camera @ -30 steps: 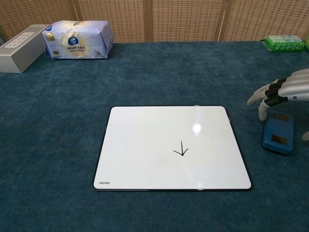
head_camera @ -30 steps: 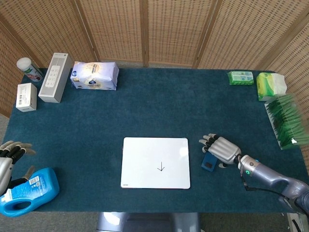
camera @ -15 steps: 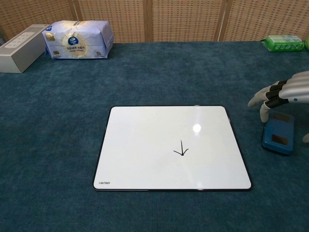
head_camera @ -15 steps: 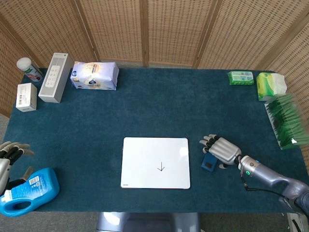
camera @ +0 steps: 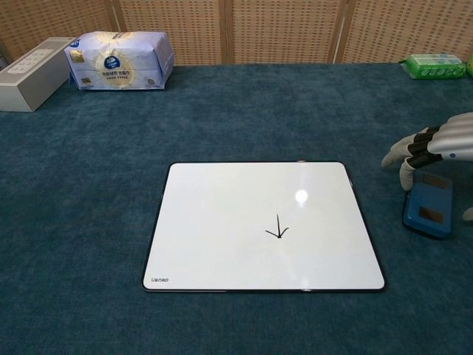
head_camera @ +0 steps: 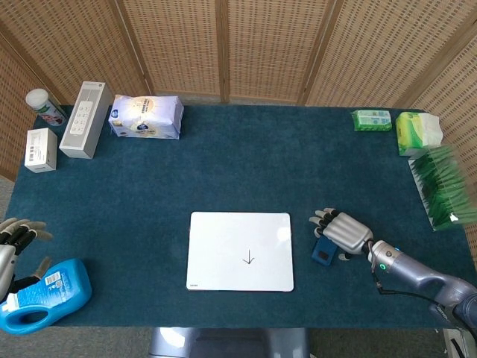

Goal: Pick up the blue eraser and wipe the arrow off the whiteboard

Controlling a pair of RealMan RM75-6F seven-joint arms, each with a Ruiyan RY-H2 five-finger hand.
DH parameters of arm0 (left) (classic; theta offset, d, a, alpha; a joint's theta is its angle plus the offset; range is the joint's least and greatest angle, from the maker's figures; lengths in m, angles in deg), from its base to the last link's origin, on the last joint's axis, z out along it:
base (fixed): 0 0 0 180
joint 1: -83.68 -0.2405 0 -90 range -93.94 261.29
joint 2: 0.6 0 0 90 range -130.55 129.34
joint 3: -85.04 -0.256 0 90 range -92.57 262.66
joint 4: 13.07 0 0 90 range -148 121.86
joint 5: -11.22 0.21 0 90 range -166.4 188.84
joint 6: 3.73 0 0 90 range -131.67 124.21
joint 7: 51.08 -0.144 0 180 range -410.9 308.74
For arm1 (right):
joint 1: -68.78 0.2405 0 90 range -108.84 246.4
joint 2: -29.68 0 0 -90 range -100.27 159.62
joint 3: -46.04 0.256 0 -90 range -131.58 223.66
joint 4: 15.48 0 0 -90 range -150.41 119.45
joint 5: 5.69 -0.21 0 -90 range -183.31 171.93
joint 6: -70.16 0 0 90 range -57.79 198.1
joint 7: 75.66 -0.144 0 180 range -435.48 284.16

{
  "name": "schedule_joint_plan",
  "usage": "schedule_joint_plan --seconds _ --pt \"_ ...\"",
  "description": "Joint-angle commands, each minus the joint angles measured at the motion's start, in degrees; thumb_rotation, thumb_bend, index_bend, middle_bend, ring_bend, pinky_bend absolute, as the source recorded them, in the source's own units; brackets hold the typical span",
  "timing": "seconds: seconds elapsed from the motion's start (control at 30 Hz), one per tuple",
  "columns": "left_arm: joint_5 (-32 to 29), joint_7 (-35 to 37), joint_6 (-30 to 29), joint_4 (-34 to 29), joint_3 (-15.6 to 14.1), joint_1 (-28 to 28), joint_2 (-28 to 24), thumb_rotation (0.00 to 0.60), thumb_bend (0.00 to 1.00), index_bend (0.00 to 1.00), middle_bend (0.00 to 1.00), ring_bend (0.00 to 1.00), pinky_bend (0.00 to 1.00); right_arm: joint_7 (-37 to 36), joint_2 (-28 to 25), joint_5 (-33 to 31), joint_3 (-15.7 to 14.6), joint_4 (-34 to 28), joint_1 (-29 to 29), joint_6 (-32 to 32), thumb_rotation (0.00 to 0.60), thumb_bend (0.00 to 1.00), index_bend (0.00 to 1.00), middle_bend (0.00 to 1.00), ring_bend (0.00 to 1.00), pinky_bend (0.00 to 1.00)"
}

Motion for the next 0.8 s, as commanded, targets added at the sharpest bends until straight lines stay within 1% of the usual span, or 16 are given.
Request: schedule_joint_plan --seconds 0.03,0.23,0.37,0.6,0.67,0.8 --pt "0.00 0.01 -0.06 -0.01 0.03 -0.02 -0.02 0.600 0.43 0.37 0.29 0.21 0.15 0.03 0.13 -0.03 -0.07 0.27 0.00 -0.09 0.600 0.04 0.39 0.14 0.02 0.18" --pt "-0.10 -0.03 0.35 0.18 0.14 0.23 0.23 0.600 0.43 0.37 0.29 0.21 0.15 0.14 0.07 -0.52 -0.16 0.25 -0.01 0.10 0.600 0.04 0.39 0.14 0.02 0.18" --pt "-0.28 -0.11 0.56 0.24 0.19 0.33 0.25 0.600 0.43 0.37 0.29 0.21 0.15 -0.03 0.20 -0.83 -0.27 0.37 -0.05 0.37 0.600 0.04 0.36 0.14 0.02 0.18" --pt "-0.23 -0.25 0.46 -0.01 0.41 0.43 0.04 0.600 0.43 0.37 0.29 0.21 0.15 -0.58 0.82 -1.10 -0.28 1.14 -0.39 -0.36 0.600 0.04 0.36 0.14 0.02 0.18" --pt "-0.21 -0.34 0.42 -0.09 0.42 0.43 -0.02 0.600 0.43 0.37 0.29 0.21 0.15 -0.87 1.05 -0.92 -0.30 1.38 -0.48 -0.92 0.600 0.04 0.36 0.14 0.02 0.18" --pt "-0.11 -0.35 0.26 -0.14 0.45 0.38 -0.06 0.600 0.43 0.37 0.29 0.21 0.15 -1.85 1.50 -0.73 -0.21 1.94 -0.75 -2.27 0.600 0.04 0.42 0.15 0.03 0.18"
